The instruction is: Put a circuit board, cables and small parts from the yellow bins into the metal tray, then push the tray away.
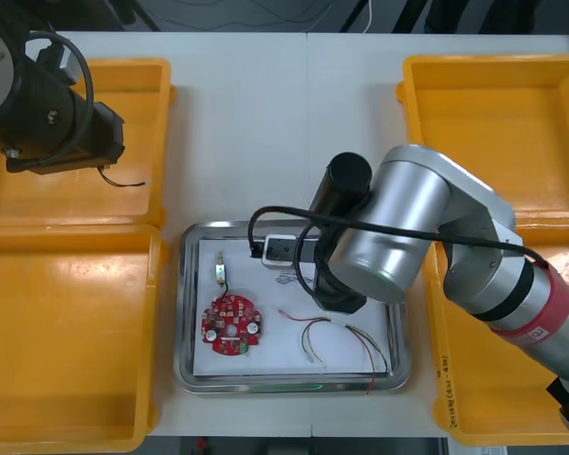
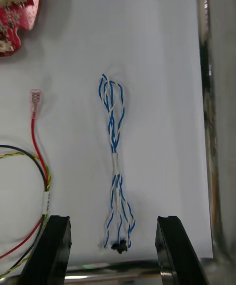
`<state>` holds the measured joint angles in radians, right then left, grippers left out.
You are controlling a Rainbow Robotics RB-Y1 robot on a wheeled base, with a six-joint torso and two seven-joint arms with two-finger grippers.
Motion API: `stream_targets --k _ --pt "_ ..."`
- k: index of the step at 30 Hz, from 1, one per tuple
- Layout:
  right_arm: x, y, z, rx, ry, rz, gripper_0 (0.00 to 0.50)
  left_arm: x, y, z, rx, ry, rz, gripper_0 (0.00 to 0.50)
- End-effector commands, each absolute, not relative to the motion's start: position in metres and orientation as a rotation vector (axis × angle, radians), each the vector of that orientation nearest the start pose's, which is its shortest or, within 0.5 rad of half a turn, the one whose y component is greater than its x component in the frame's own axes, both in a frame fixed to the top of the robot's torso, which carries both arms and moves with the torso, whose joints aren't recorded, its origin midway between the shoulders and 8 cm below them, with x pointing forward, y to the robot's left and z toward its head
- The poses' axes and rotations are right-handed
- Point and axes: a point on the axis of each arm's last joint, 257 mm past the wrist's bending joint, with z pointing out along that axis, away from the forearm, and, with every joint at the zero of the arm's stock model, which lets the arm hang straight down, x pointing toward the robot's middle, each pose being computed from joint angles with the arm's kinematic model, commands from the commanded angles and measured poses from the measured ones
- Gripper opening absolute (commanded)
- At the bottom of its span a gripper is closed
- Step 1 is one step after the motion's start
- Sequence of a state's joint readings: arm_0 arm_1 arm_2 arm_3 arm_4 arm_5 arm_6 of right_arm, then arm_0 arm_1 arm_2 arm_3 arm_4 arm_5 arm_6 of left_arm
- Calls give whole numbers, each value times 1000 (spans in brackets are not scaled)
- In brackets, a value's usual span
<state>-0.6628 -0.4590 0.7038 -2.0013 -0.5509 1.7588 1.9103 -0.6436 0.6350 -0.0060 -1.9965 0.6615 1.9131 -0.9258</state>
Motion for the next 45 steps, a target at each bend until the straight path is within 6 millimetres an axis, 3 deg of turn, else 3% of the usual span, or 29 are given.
stream_targets --k 1,8,12,21,26,35,45 --pt "396 -67 -197 -1577 2175 -169 500 474 245 -99 -188 2530 -148 0" --pt "399 -71 -146 -1313 2203 -102 500 473 239 -98 -187 2526 -169 0" --pt "407 -84 -119 -1139 2214 -68 500 472 237 -97 -191 2524 -179 0" --pt "417 -152 -79 -793 2330 14 500 471 227 -96 -190 2519 -209 0" --pt "424 -205 -60 -575 2390 59 500 470 227 -96 -187 2520 -210 0" --pt "421 -286 -61 -366 2459 9 500 470 227 -96 -191 2520 -211 0" --pt "388 -353 -96 -233 2575 -73 500 470 226 -97 -197 2521 -215 0"
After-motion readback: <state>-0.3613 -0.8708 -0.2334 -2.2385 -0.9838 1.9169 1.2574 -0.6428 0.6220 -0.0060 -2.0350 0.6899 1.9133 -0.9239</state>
